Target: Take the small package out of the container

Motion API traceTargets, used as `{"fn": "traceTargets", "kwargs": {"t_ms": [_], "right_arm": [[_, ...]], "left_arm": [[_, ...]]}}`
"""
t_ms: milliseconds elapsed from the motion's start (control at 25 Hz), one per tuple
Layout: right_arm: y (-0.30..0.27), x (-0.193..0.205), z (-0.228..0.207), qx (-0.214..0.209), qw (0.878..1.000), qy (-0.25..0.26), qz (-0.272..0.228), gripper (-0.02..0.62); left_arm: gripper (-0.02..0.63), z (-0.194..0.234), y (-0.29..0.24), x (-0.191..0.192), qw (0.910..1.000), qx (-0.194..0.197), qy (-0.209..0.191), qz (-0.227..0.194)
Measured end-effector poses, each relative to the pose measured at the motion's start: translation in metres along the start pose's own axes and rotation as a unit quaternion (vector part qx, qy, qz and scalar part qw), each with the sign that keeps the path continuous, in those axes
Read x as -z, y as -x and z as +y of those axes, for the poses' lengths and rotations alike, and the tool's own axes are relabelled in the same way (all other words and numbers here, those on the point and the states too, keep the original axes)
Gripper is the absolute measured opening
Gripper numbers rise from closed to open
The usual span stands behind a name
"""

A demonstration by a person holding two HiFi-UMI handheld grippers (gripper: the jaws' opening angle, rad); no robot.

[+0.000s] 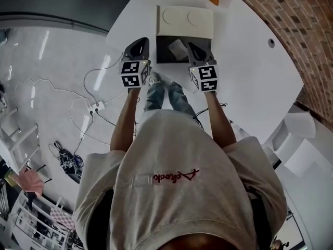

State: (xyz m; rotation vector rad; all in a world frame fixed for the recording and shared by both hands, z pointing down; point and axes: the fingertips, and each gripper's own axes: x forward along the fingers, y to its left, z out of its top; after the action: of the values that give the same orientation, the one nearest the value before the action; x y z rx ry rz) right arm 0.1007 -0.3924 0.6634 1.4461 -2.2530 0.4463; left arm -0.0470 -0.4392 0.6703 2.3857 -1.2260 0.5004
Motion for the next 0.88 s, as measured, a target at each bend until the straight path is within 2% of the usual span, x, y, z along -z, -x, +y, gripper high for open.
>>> {"fn": "traceTargets", "kwargs": {"t_ms": [200,400,520,720,800,880], "right_arm": [[-0.001,0.019,0.014,-0.017,0.999,0.016,0.024,0.011],[-0.006,0.033,0.034,-0.057,0.99,0.113,0.065,0.011],[-0.009,0.039,0.044,-0.087,0.974,0.189,0.094,0.011],[-0.017,0.051,0.054,-0.134,0.938,0.289,0.138,0.011],[-0.021,0.057,0.055,-0.146,0.926,0.312,0.153,0.011],[-0.026,0.06,0.054,-0.155,0.92,0.32,0.164,0.011]], "left_arm": [[0.009,-0.003,0.001,0.018,0.9999,0.003,0.01,0.011],[0.009,-0.003,0.002,0.029,0.9997,0.004,0.019,0.015],[0.009,-0.003,0.002,0.03,0.9997,0.005,0.021,0.014],[0.009,-0.002,0.004,0.03,0.9996,0.006,0.024,0.011],[0.009,-0.003,0.005,0.03,0.9996,0.007,0.024,0.011],[0.009,-0.003,0.005,0.03,0.9997,0.008,0.023,0.011]]}}
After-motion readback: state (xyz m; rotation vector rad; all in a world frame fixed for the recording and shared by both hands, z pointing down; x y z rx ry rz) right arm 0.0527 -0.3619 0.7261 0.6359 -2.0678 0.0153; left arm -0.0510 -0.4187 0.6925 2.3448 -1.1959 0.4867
